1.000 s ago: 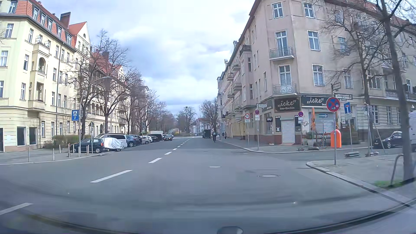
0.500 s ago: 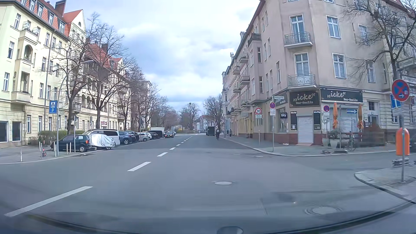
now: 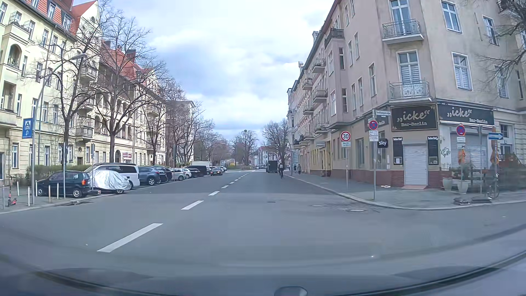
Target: Follow the waypoints while adhering to traffic rules and regulations
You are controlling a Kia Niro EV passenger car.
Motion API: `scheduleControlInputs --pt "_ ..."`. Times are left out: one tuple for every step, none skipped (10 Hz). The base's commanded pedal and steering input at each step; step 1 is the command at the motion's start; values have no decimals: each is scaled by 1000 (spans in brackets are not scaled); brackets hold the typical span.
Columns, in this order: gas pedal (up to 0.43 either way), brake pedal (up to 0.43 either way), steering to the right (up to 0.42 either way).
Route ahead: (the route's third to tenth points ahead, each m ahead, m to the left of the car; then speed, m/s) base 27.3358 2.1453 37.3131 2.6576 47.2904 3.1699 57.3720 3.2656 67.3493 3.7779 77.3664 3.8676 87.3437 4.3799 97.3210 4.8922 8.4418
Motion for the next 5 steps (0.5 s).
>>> scheduleControlInputs --pt "0 0 -28" --pt "0 0 -28" --pt "0 0 -28" --pt "0 0 -23" --pt "0 0 -15"
